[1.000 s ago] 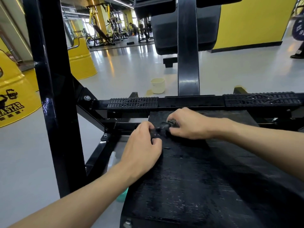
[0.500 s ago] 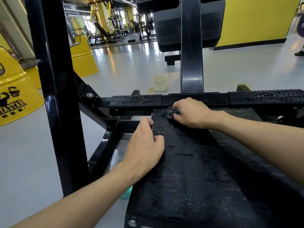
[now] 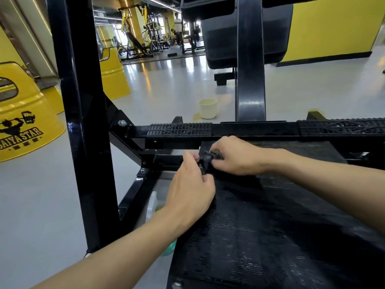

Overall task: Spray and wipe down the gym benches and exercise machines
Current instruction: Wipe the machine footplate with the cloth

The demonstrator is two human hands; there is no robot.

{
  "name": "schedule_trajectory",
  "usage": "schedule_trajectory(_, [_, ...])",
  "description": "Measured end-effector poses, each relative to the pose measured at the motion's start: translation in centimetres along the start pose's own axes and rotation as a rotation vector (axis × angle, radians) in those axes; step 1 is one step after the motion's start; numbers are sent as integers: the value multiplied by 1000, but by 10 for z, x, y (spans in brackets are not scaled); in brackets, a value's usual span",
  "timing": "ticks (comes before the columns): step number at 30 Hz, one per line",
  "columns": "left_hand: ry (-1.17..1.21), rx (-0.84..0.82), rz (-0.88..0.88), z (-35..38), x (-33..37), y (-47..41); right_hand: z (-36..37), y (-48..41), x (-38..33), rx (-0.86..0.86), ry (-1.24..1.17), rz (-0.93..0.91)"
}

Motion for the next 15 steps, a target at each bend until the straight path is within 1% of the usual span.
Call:
schedule_trajectory(1, [2, -2, 2, 0, 0, -1, 1, 1, -5, -40, -14, -39])
schedule_trajectory(2, [6, -6, -1, 0, 0, -1, 0, -1, -4, -40, 24, -49])
schedule_trajectory(3, [12, -12, -8, 0, -1, -2, -3, -6, 2, 0, 80, -22])
schedule_trajectory(5, [26, -17, -19, 1, -1, -1, -8, -13, 21, 116, 167, 89])
schedule_trajectory(7, [36, -12, -22, 1, -2, -1, -6, -14, 26, 168, 155, 168])
schedule_trajectory(9, [24, 6, -31, 0, -3, 0, -1, -11, 8, 103, 88, 96])
schedule_trajectory(11, [-3, 18, -48, 0, -5, -1, 3, -6, -14, -34, -8, -29])
schedule_trajectory(12, [-10, 22, -57, 0, -5, -2, 3, -6, -19, -67, 1, -62])
schedule_trajectory(13, [-13, 23, -64, 0, -6, -2, 0, -9, -17, -48, 40, -58])
schedule_trajectory(15, [-7, 18, -71, 1, -6, -3, -4, -18, -2, 62, 142, 33])
Point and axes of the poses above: each hand's wrist, its own y-axis away from the middle knuckle, its own z-axis out of the palm, x = y × z, the point moved 4 cm from there along -y, towards the middle knuckle, and after that the axes turned 2 degrees about y, right-handed, at the moved point
